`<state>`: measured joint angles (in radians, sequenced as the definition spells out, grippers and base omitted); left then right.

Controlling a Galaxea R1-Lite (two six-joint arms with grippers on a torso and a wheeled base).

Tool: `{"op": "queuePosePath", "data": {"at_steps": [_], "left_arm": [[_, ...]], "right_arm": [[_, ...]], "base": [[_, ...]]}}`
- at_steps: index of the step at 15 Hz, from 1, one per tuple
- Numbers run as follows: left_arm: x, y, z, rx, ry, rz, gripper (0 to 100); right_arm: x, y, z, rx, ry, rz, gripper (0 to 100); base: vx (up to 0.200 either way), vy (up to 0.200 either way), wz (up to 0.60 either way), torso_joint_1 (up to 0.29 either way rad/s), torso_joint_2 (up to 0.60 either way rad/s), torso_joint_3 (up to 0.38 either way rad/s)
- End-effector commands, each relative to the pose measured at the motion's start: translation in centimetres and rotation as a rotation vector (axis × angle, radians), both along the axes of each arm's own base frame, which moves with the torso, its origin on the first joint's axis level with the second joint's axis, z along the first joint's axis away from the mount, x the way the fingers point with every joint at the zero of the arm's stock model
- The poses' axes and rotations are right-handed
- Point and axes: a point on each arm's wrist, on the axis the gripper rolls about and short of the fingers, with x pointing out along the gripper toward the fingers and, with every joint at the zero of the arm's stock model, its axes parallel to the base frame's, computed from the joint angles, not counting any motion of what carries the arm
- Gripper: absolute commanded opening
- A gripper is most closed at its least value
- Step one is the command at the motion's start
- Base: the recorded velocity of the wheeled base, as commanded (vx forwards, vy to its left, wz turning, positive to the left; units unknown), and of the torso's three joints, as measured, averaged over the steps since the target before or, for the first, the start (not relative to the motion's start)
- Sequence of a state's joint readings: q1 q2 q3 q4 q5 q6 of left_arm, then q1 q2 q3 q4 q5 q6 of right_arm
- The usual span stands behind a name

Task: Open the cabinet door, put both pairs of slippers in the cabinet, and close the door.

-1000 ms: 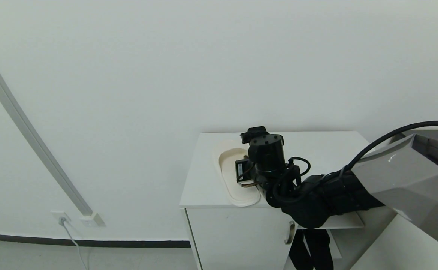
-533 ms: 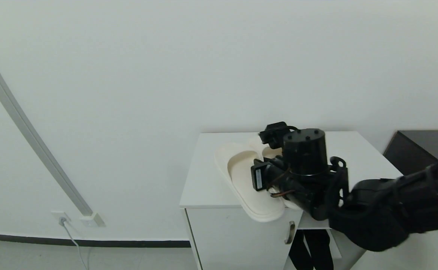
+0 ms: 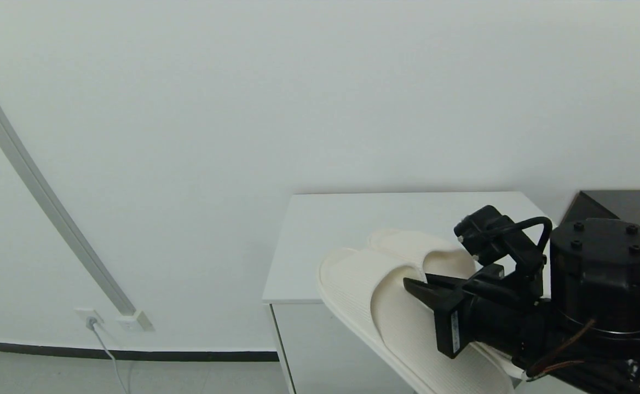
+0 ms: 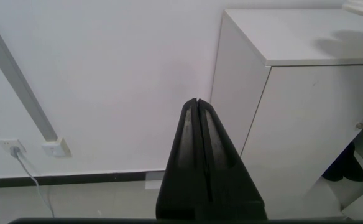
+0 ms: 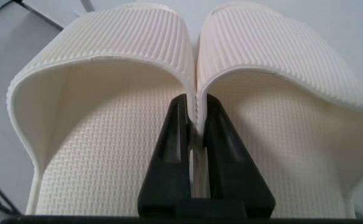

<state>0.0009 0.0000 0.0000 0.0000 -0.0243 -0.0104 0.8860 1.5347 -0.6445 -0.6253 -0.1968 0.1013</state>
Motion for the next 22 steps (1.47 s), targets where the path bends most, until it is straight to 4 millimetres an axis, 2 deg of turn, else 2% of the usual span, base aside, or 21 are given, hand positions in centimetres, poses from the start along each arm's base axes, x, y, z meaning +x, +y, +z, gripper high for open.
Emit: {"op": "queuePosePath", "data": {"at_steps": [1,5,16,22], "left_arm": [[0.01,0.00,0.00,0.000,0.002,0.000,0],[0.01,0.00,0.00,-0.002,0.002,0.000,0],[0.01,0.00,0.00,-0.003,0.002,0.000,0],[0.01,0.00,0.00,-0.003,0.002,0.002,0]], "right_arm": [[-0.43,-0.20,-0.11,0.000,0.002,0.008,0],[-0.55,-0.37,0.04,0.003,-0.003,0.002,0],[-0.58,-0.32,-0.62,-0.016,0.012,0.007,0],[-0.61,-0.34,-0.70,-0.012,0.020,0.010,0]], "base": [[0.000,0.000,0.00,0.000,0.00,0.000],[0.000,0.000,0.00,0.000,0.00,0.000],[-0.200,0.000,0.00,0.002,0.00,0.003],[0.000,0.000,0.00,0.000,0.00,0.000]]}}
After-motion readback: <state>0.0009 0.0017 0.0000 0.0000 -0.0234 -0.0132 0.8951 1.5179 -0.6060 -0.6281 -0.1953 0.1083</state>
